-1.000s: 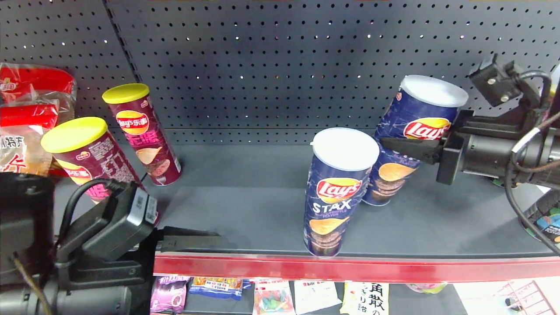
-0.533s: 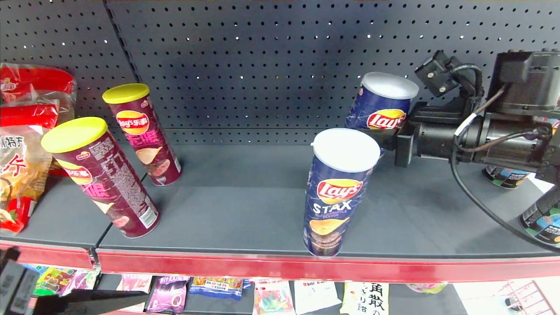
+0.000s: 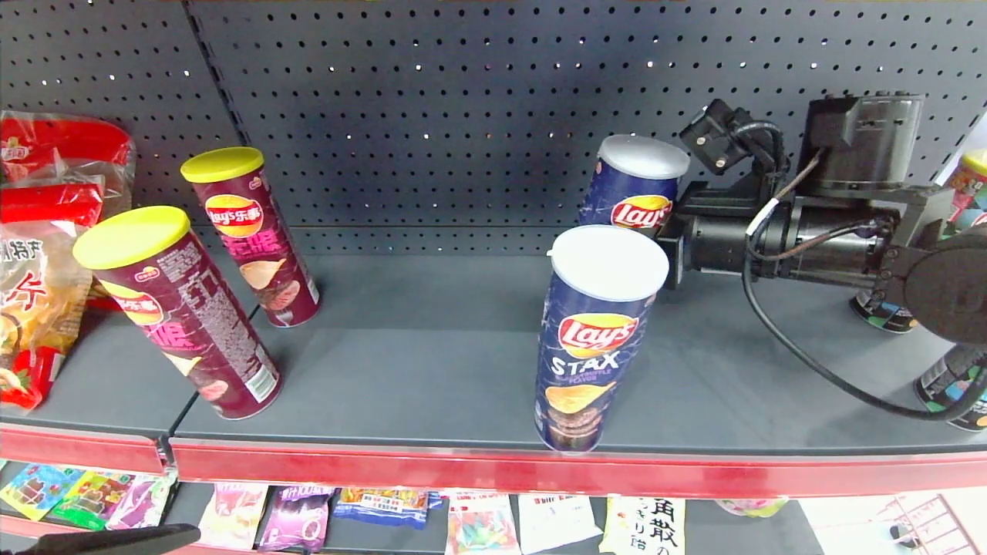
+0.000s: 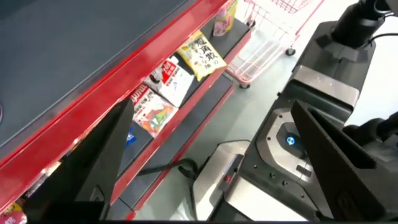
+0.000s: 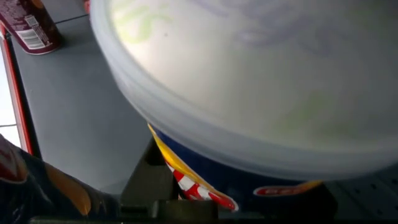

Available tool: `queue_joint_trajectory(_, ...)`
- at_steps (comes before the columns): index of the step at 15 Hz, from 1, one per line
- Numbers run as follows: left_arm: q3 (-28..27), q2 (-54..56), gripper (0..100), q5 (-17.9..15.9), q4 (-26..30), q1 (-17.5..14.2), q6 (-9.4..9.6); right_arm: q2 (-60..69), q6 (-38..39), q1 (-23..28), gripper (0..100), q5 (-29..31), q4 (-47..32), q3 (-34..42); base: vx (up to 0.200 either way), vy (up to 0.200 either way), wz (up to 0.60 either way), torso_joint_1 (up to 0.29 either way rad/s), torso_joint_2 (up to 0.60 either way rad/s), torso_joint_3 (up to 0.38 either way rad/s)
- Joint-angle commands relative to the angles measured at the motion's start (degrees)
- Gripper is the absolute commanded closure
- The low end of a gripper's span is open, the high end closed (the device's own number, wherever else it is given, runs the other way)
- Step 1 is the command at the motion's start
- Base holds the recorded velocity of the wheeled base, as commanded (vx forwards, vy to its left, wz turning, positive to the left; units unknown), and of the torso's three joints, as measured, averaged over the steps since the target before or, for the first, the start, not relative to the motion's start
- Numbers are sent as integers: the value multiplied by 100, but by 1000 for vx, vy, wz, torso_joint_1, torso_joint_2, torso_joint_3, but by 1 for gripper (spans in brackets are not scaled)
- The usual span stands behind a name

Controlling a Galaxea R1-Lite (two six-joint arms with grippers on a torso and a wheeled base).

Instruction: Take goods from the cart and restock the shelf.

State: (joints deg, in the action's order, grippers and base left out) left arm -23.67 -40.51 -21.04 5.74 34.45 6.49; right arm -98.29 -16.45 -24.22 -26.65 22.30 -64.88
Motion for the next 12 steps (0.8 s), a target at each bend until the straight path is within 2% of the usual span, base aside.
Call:
queue_joint_trajectory(1, -23, 34, 0, 4, -3, 0, 2, -32, 1, -21, 100, 2, 3, 28, 0, 0, 0, 0, 0, 0)
queue_joint_trajectory(12, -14, 26, 0, 12, -12, 0, 11, -146, -131, -21, 100, 37, 3, 63, 0, 0, 0, 0, 0, 0)
